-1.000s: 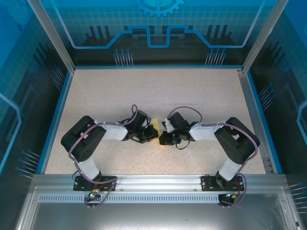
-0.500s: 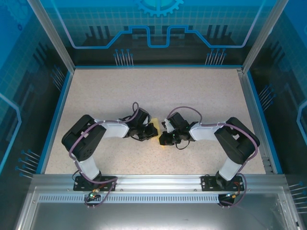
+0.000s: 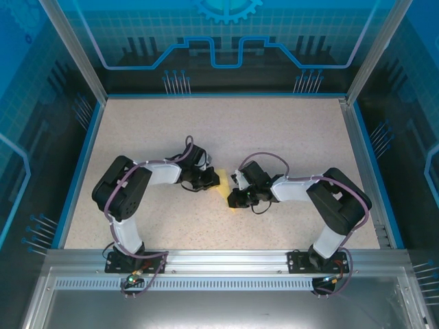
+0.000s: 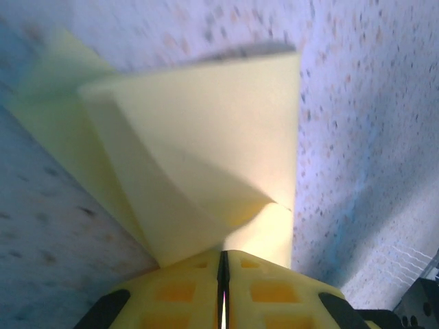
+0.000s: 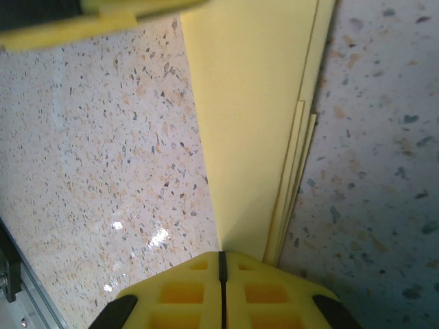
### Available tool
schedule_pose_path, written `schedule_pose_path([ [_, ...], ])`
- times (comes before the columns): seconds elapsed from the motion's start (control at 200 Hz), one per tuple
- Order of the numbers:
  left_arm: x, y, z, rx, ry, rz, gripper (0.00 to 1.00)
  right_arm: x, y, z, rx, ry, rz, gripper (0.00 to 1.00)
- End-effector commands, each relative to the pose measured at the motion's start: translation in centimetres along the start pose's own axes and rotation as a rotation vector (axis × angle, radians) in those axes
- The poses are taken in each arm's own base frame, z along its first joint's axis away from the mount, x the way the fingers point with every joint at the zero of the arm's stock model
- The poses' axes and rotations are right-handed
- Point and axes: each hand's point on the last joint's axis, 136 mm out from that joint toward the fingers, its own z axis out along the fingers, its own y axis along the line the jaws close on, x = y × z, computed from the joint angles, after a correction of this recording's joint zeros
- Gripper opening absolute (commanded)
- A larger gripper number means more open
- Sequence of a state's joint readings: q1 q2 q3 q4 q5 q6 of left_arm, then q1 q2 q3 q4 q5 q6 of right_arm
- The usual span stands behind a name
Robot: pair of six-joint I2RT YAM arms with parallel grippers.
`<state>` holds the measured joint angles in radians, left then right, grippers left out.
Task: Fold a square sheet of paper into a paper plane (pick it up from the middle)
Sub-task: Fold the paper plane at the center of the table.
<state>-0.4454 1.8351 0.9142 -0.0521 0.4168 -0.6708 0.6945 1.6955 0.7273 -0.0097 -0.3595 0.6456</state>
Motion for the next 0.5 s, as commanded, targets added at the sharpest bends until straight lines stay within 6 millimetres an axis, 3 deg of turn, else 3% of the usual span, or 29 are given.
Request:
schedule_pose_path([
  [0.0, -2.3, 2.9, -0.5, -0.097, -0.047, 0.012, 0.13, 6.5, -5.4, 0.5, 0.201, 0.198, 0.086, 0.06],
  [0.49, -5.8, 4.6, -1.4, -0.113, -0.091, 0.02, 0.13, 6.7, -5.4, 0.5, 0.201, 0.199, 0.087, 0.06],
])
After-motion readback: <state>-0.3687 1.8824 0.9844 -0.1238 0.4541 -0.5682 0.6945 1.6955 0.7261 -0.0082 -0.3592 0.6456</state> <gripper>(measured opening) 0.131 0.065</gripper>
